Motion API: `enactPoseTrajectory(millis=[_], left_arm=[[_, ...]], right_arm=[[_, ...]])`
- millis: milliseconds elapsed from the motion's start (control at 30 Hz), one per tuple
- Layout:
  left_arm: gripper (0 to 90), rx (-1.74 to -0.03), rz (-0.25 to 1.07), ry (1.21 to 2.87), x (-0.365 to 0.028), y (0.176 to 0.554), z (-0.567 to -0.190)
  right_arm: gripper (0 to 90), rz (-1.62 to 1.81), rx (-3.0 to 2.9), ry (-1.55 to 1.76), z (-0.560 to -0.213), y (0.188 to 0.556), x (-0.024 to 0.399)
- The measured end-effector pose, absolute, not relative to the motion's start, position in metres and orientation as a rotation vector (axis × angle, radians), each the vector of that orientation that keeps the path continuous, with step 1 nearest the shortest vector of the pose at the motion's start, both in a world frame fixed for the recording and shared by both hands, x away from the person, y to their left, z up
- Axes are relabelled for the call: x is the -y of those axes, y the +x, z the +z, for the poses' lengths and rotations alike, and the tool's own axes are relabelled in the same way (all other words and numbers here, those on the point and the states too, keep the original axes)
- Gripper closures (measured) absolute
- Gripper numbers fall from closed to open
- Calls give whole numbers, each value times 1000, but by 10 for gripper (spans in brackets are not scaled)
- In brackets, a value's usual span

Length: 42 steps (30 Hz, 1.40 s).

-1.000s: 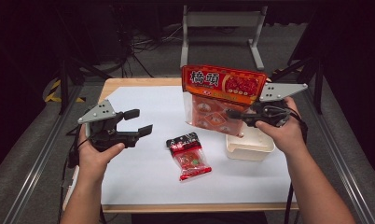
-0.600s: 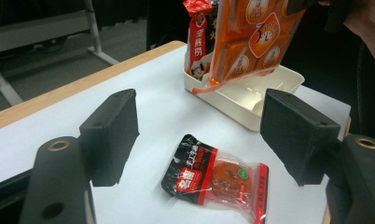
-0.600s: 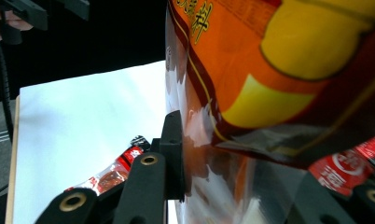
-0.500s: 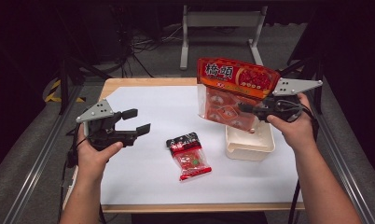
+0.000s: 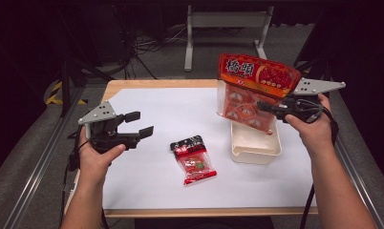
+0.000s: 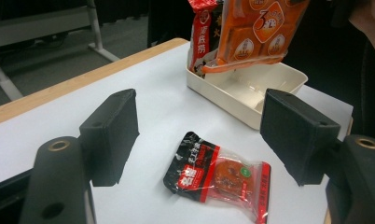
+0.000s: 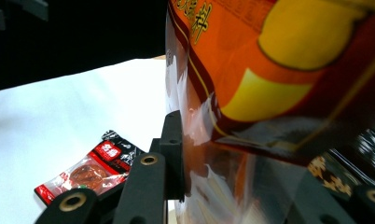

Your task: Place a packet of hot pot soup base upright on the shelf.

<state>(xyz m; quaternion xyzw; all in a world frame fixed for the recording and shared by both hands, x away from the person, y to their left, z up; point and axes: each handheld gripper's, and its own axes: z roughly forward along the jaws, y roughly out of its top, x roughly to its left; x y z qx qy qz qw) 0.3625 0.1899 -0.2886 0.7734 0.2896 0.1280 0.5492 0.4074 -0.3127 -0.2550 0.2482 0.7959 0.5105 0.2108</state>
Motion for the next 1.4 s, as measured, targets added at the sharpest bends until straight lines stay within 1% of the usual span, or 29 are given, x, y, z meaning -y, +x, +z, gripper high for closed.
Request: enactPoseTrajectory(millis=[367, 633, 1133, 1400], left_arm=[[286, -696, 302, 1835, -191, 364, -290], [285, -696, 303, 1835, -190, 366, -292], [284, -709, 293, 1839, -191, 368, -294], [284, -712, 288, 1837, -192, 368, -295]], right_arm=[[702, 1416, -2169, 760, -263, 411, 324], [702, 1426, -2146, 752, -274, 413, 326], [701, 1412, -2105, 833, -294, 413, 338], [701, 1342, -2092, 910, -299, 410, 336]])
